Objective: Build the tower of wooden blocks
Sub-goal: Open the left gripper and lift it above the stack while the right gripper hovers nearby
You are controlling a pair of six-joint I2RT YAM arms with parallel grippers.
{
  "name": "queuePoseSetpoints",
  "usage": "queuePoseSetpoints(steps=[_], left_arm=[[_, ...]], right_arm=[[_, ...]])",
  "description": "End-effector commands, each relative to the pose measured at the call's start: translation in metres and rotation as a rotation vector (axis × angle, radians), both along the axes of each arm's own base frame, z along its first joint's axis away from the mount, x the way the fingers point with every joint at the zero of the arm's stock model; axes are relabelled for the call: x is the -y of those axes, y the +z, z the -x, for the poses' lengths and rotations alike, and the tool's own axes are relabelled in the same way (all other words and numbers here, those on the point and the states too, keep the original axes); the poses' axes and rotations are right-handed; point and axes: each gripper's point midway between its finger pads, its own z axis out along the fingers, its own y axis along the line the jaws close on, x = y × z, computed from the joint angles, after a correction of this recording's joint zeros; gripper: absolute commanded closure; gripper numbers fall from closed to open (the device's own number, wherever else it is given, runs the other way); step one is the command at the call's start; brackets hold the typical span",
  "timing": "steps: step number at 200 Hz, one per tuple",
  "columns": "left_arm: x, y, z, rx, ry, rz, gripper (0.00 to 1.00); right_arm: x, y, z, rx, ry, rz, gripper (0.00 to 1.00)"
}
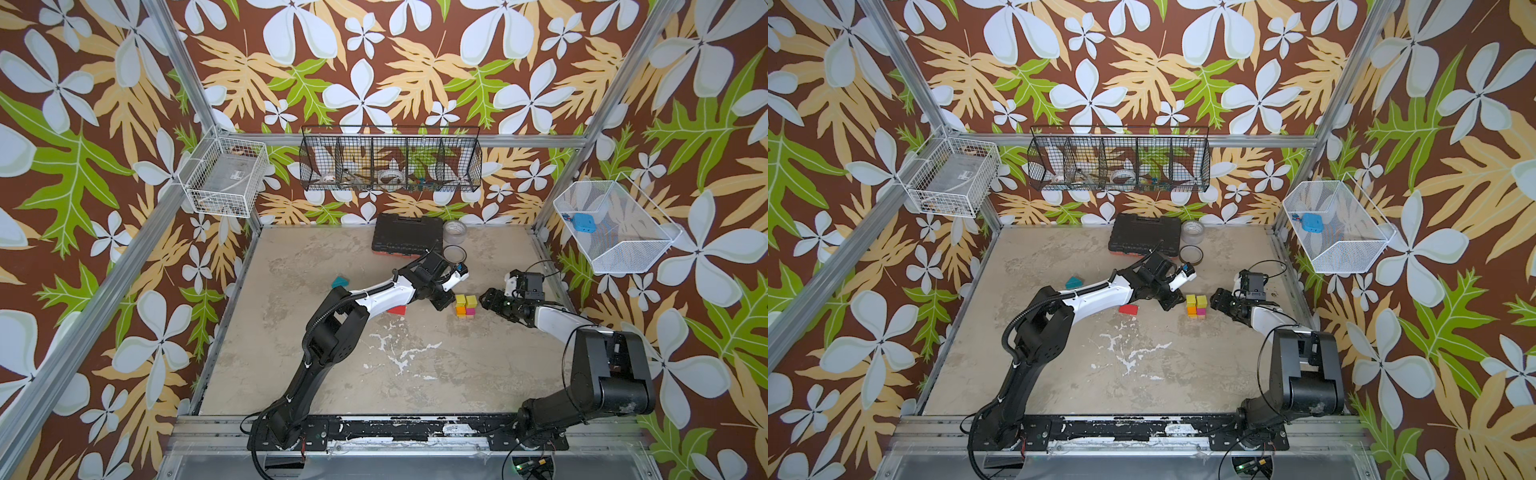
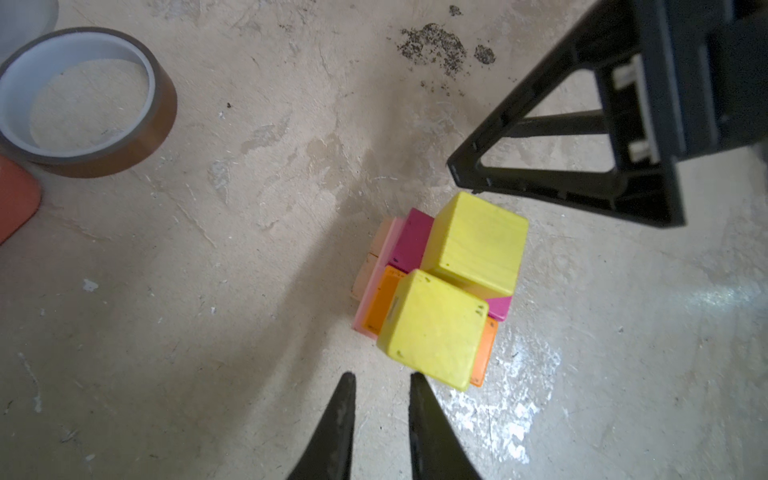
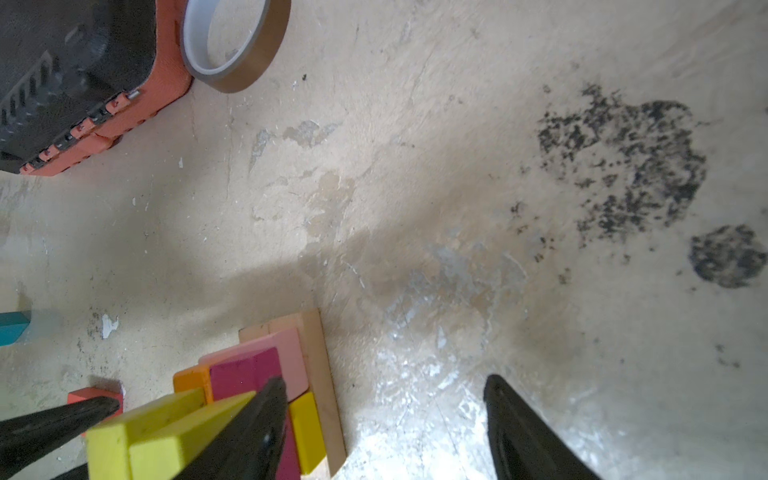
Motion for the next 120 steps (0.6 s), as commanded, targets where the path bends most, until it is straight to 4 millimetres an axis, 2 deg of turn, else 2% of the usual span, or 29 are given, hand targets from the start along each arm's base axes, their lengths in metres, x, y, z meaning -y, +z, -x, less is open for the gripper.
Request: queuePoseSetpoints(steps=[1,120], left_arm=[[0.001,-0.0002,0.0009,-0.015,-0.002,0.008,0.75],[0.0047,0.0001,0.0022,-0.03,-0.011,0.02,0.76]], right_arm=[[-0.0024,0.0048,-0.0048,0.019,0.014,0.003,0.25],[-0.0098,0.0031,-0.0068,0.011,0.04,0.005,0.26]])
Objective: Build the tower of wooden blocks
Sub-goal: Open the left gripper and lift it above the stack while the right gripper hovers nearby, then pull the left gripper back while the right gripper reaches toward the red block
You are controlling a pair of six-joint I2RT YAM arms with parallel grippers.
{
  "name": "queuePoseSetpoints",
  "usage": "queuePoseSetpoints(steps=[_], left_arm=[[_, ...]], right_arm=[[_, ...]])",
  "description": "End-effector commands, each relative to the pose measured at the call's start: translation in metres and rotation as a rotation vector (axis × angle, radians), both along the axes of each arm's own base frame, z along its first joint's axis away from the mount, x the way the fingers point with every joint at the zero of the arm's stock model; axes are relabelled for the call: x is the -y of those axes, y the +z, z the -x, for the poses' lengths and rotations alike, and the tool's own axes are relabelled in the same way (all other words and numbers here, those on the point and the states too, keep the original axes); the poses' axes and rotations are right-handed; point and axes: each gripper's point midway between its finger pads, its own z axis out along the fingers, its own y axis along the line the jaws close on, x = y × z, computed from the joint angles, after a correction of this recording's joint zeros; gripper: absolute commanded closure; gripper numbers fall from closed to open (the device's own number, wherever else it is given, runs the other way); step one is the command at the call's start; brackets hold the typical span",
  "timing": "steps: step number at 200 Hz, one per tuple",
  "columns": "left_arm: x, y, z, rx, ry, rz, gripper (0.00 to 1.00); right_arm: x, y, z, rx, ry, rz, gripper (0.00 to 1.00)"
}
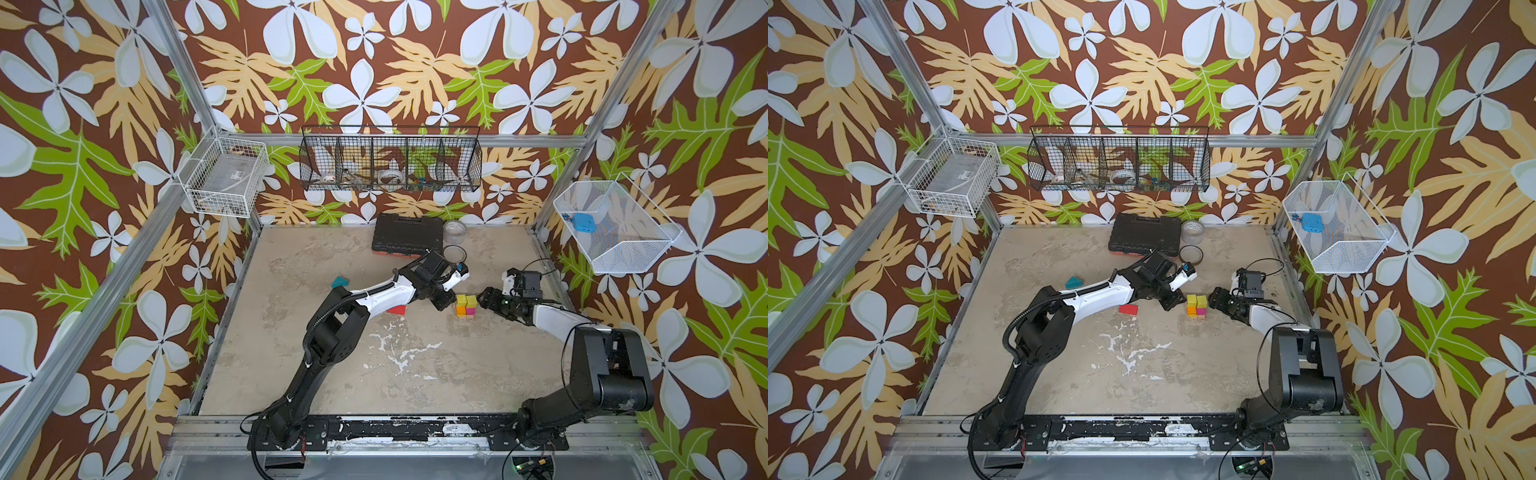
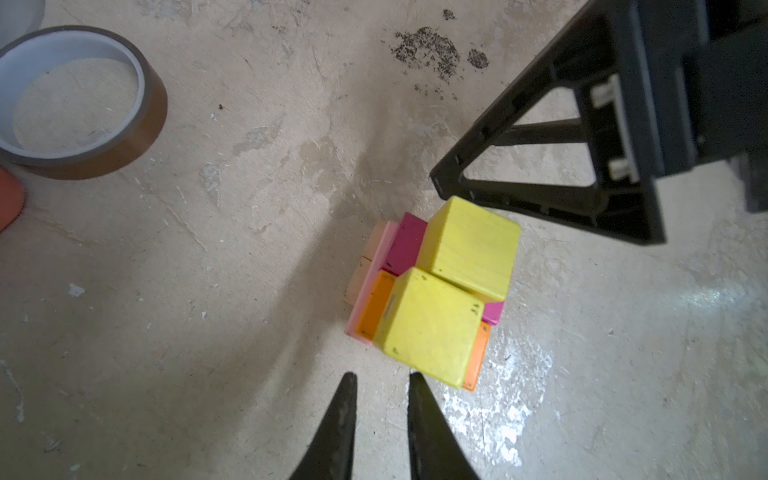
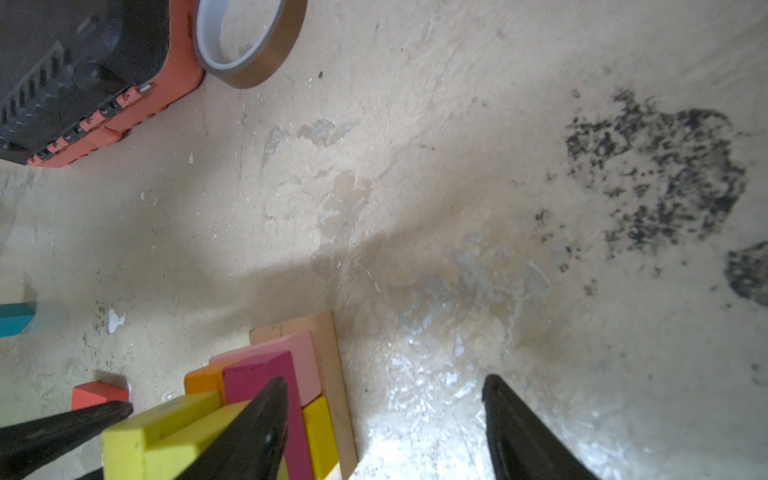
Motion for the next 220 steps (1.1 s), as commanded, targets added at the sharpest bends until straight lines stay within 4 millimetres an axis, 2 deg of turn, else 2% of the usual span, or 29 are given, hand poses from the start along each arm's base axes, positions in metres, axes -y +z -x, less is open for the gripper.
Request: queuePoseSetpoints(steps=[1,61,109,129,148,173,189,203,213,214,218,220], left_arm=[[0.002,0.0,0.001,-0.016,-0.007,0.011,0.76],[0.0,-0.004,0.001,-0.018,-0.004,-0.009,0.77],[-0.003,0.005,0.0,0.0,0.005,-0.009,0.77],[-0.008,0.015,0.001,0.014,0.02,-0.008,0.77],[-0.021,0.029,-0.001,0.049,0.076,-0.021,0.77],[-0.053,0.066,-0.007,0.144,0.223,-0.021,0.76],[-0.095,0.103,-0.019,0.233,0.427,-0.02,0.69],[-0.145,0.136,-0.026,0.276,0.635,0.036,0.62],[-0.18,0.153,-0.023,0.288,0.758,0.106,0.53],[-0.184,0.155,-0.022,0.291,0.77,0.116,0.5],[-0.197,0.161,-0.019,0.301,0.811,0.148,0.09],[-0.204,0.161,-0.017,0.306,0.833,0.158,0.03]], right_arm=[[-0.002,0.001,-0.002,0.005,0.014,0.006,0.26],[-0.004,0.001,-0.003,0.004,0.022,0.004,0.27],[-0.001,0.001,-0.003,0.0,0.01,0.019,0.26],[0.004,0.005,-0.003,0.008,-0.009,0.04,0.27],[0.007,0.012,-0.003,0.025,-0.022,0.051,0.26],[0.015,0.026,-0.001,0.057,-0.054,0.07,0.19],[0.02,0.038,0.002,0.089,-0.076,0.085,0.15],[0.023,0.053,0.005,0.127,-0.095,0.101,0.11],[0.023,0.066,0.009,0.165,-0.096,0.103,0.09],[0.023,0.067,0.01,0.169,-0.097,0.101,0.08],[0.022,0.072,0.011,0.184,-0.097,0.102,0.07],[0.022,0.075,0.012,0.192,-0.098,0.101,0.07]])
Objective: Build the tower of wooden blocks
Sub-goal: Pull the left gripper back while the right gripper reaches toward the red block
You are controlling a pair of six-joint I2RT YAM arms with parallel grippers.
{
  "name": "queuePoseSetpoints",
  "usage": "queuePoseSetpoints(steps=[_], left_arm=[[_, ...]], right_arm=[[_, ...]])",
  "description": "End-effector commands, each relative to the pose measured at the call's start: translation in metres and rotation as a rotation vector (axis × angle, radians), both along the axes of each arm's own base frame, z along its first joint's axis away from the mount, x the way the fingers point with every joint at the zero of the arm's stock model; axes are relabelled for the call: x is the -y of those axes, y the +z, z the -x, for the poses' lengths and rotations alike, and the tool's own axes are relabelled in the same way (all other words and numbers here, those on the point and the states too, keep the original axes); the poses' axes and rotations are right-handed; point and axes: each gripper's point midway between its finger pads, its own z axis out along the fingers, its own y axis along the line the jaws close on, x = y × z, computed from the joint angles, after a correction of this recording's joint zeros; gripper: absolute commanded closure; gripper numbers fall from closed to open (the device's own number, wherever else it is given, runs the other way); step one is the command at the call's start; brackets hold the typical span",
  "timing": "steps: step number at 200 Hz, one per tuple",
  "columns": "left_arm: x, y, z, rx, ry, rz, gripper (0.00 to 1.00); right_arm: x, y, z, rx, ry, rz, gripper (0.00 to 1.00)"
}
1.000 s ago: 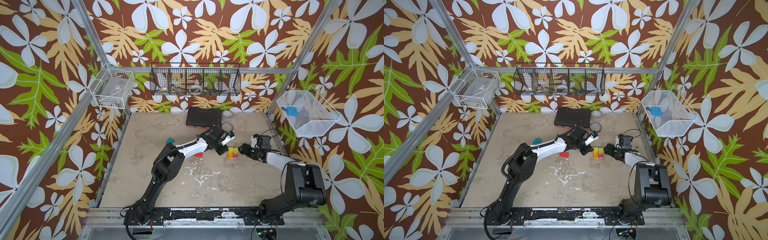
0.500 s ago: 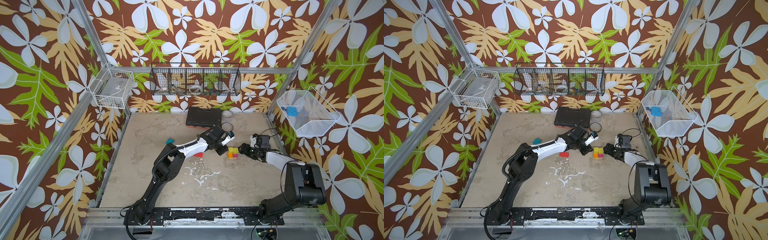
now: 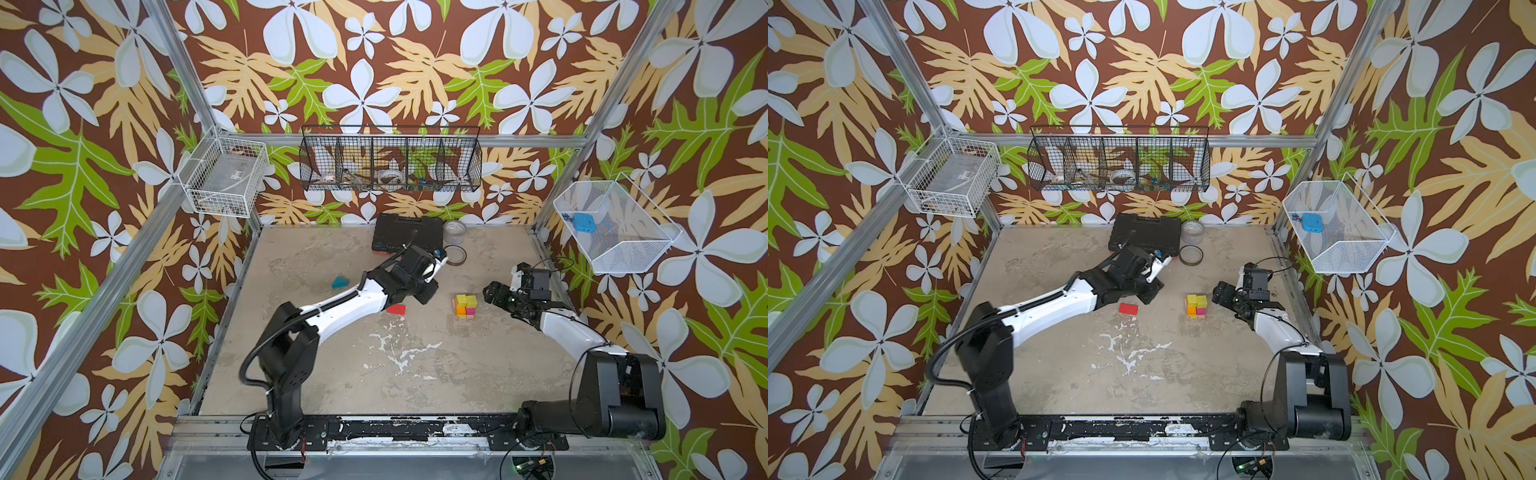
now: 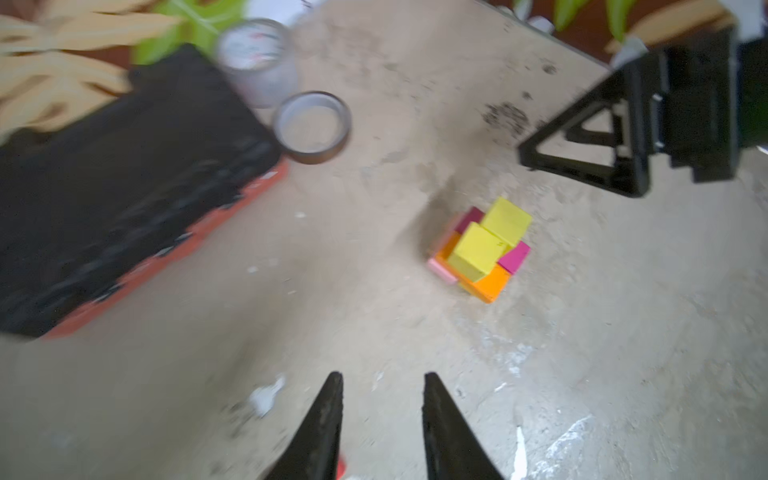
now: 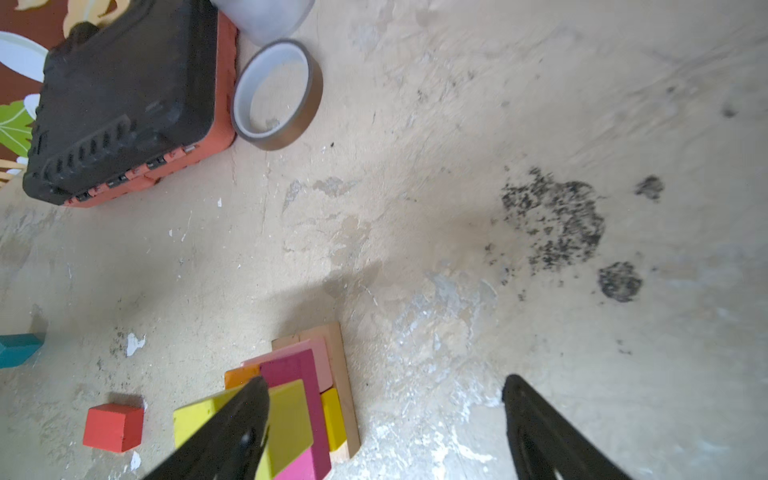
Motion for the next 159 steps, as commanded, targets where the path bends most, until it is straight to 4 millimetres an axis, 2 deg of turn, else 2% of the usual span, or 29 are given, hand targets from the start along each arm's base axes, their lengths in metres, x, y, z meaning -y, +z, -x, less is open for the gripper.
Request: queuePoseSetpoints(steps=[1,7,15,33,49,69,82,97,112,129,139,159], left_arm=[[-0.08,0.037,-0.012,0.114,0.378,0.146,0.01],[-0.1,0.049,-0.005,0.155,0.444,0.212,0.0],[-0.122,0.054,0.007,0.201,0.5,0.293,0.0],[-0.17,0.055,0.037,0.275,0.613,0.461,0.0],[-0.193,0.051,0.059,0.322,0.627,0.54,0.0],[-0.209,0.045,0.078,0.419,0.592,0.544,0.0],[-0.227,0.049,0.084,0.469,0.657,0.582,0.0],[-0.231,0.052,0.09,0.504,0.644,0.628,0.0],[-0.234,0.049,0.093,0.511,0.651,0.649,0.0],[-0.237,0.045,0.093,0.51,0.67,0.652,0.0],[-0.241,0.042,0.092,0.521,0.69,0.637,0.0],[-0.256,0.034,0.092,0.536,0.782,0.627,0.0]], right_arm=[[0.006,0.02,0.008,0.058,-0.032,0.024,0.06],[0.006,0.029,0.01,0.083,-0.035,0.023,0.05],[0.005,0.038,0.015,0.11,-0.037,0.021,0.04],[0.0,0.064,0.026,0.189,-0.031,0.007,0.01],[-0.013,0.086,0.036,0.253,-0.001,-0.018,0.0],[-0.046,0.115,0.044,0.314,0.066,-0.031,0.0],[-0.08,0.128,0.049,0.337,0.127,-0.007,0.0],[-0.121,0.138,0.053,0.342,0.189,0.024,0.0],[-0.165,0.14,0.057,0.336,0.246,0.069,0.01],[-0.213,0.132,0.057,0.312,0.314,0.141,0.0],[-0.241,0.121,0.052,0.268,0.362,0.172,0.01],[-0.274,0.091,0.04,0.168,0.425,0.251,0.02]])
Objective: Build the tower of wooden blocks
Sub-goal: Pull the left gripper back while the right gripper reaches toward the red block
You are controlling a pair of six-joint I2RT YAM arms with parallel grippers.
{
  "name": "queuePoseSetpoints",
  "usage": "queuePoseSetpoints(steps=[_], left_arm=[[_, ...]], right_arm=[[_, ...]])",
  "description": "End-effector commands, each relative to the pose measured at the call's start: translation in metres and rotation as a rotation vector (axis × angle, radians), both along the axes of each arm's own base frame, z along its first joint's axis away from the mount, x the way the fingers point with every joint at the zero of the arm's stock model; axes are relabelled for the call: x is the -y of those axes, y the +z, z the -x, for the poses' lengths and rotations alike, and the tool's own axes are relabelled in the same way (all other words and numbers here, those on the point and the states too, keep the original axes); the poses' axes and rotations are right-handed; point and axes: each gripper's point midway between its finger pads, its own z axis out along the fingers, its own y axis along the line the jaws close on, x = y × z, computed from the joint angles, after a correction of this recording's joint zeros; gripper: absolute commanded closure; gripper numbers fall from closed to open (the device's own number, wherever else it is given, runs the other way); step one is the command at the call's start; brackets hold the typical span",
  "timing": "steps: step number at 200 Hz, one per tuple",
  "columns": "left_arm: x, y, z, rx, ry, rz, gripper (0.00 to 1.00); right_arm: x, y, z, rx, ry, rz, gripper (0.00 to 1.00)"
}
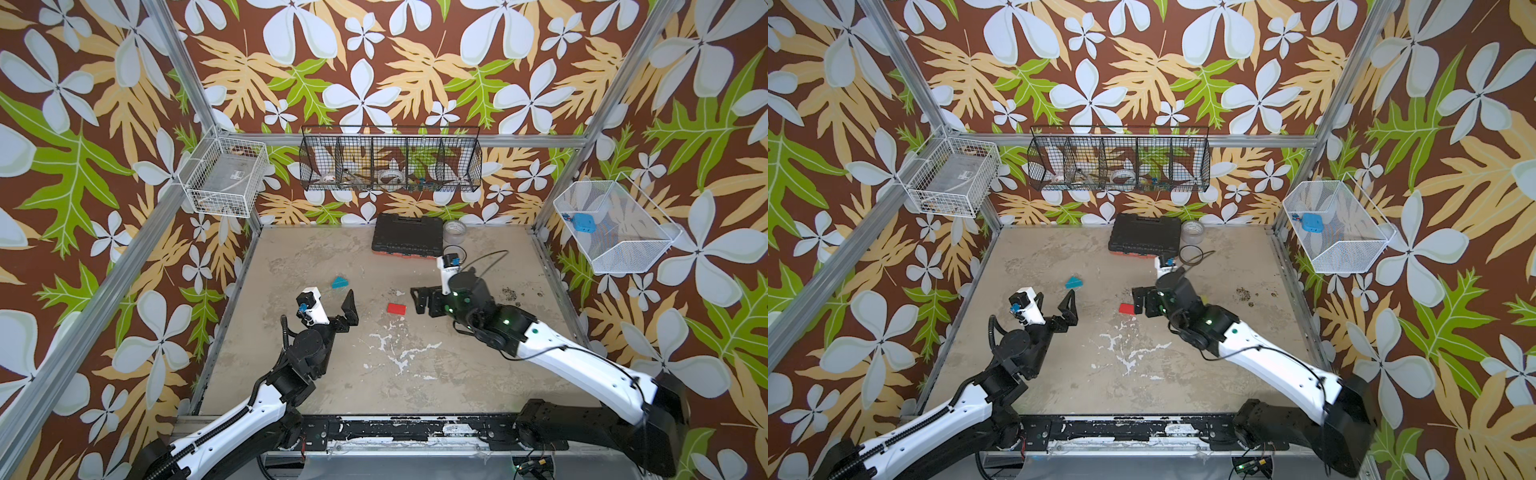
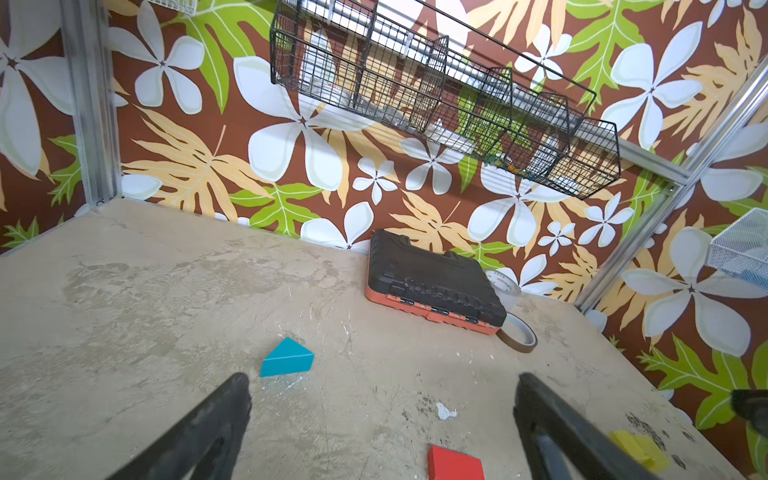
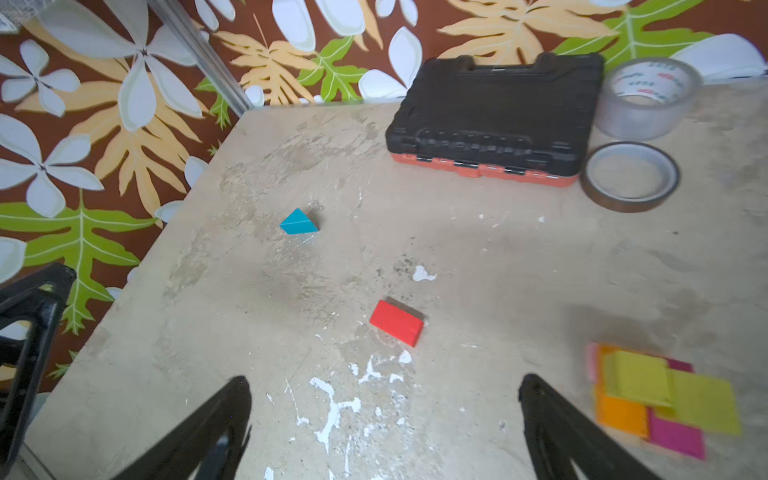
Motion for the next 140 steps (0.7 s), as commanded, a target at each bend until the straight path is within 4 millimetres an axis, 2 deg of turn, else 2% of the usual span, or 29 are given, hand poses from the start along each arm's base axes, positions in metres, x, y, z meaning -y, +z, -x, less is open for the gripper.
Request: queuePoseSetpoints(steps=[1,13,44,87,140], left_arm=[[-0.022,0.007,0.0,0.042,0.123,0.05,0.0],[-0.025,0.005,0.0,0.038,0.143,0.062,0.0],[-0.024,0.007,-0.001,0.04,0.14,0.049,0.0],[-0.023,0.007,-0.002,0.039,0.137,0.045,0.0],[-0.024,0.004,-0.003,0.033,0.149,0.043,0.0]], right_arm=[[-0.013,-0.033,-0.015,-0.056,-0.045,0.156,0.02],[-0.019,-0.056,-0.026,-0.091,-0.061,0.231,0.01],[-0.027,-0.097,-0.05,-0.146,-0.091,0.35,0.0],[-0.041,-0.136,-0.066,-0.23,-0.054,0.302,0.0],[-0.017,-0.18,-0.076,-0.333,-0.13,0.299,0.0]])
